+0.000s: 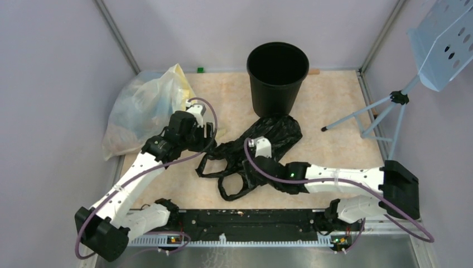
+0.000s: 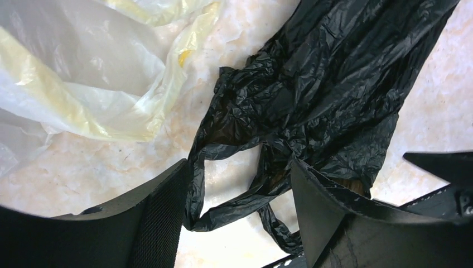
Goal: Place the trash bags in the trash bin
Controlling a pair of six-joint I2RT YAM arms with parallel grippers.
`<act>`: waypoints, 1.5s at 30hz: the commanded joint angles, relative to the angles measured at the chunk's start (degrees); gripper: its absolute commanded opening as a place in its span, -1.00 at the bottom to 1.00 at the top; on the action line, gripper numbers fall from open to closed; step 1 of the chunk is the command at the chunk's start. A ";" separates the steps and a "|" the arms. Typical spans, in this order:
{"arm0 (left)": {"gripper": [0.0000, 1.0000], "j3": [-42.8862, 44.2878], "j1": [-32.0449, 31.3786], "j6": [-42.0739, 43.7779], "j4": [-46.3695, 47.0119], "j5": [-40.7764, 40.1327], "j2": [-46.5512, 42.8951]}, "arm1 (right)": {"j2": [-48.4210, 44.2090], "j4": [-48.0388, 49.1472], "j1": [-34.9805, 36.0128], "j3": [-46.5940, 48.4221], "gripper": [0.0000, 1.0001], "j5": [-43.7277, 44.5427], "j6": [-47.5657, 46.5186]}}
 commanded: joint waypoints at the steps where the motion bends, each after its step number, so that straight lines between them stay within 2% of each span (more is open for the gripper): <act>1: 0.43 -1.13 5.27 -2.14 2.71 5.00 -1.16 | 2.88 2.55 4.71 3.26 0.28 4.26 -4.73; 5: 0.42 -2.40 12.37 -1.97 3.81 10.78 -1.56 | 3.37 14.13 8.31 1.28 0.17 -4.66 -12.39; 7: 0.42 -3.03 15.45 -2.10 4.60 13.76 -1.83 | 5.06 16.54 8.71 1.94 0.15 -9.10 -14.34; 14: 0.44 -5.18 18.85 -1.31 6.17 17.59 -2.86 | 17.40 14.45 10.07 11.16 0.13 -13.87 -17.45; 24: 0.44 -4.39 21.20 0.96 4.70 18.22 -2.53 | 28.79 13.63 10.33 15.40 0.13 -14.01 -19.34; 25: 0.44 -4.21 21.28 1.04 4.64 18.31 -2.40 | 29.40 13.26 10.32 15.44 0.09 -14.59 -19.62; 26: 0.44 -4.17 21.30 1.10 4.63 18.45 -2.24 | 29.48 13.17 10.29 15.11 -0.03 -14.82 -19.68; 27: 0.44 -4.21 21.33 1.35 4.70 18.86 -2.13 | 28.97 13.36 10.33 14.30 -0.26 -14.85 -19.58; 29: 0.44 -4.21 21.37 2.56 4.93 20.90 -1.72 | 25.93 14.28 10.34 11.71 -0.82 -14.19 -18.67; 30: 0.44 -4.17 21.39 3.30 5.10 22.07 -1.59 | 23.65 14.70 10.34 10.15 -0.98 -13.36 -18.05; 36: 0.42 -5.90 20.99 6.29 9.27 37.94 -1.55 | 3.49 11.57 8.27 -0.38 -1.00 -7.80 -14.45; 38: 0.41 -6.07 19.24 5.92 10.37 39.26 -1.12 | -2.85 8.29 5.43 -2.65 -1.00 -8.13 -13.88; 40: 0.41 -4.73 14.07 5.73 10.67 37.81 -0.30 | -10.60 4.36 2.75 -4.45 -1.00 -8.81 -14.09; 44: 0.47 0.73 -0.10 6.23 11.15 25.67 2.28 | -20.50 -0.65 -2.30 -6.36 -1.00 -13.06 -15.86; 45: 0.48 2.83 -2.11 7.42 10.62 25.36 3.55 | -22.05 -1.98 -3.38 -6.33 -1.00 -13.91 -16.17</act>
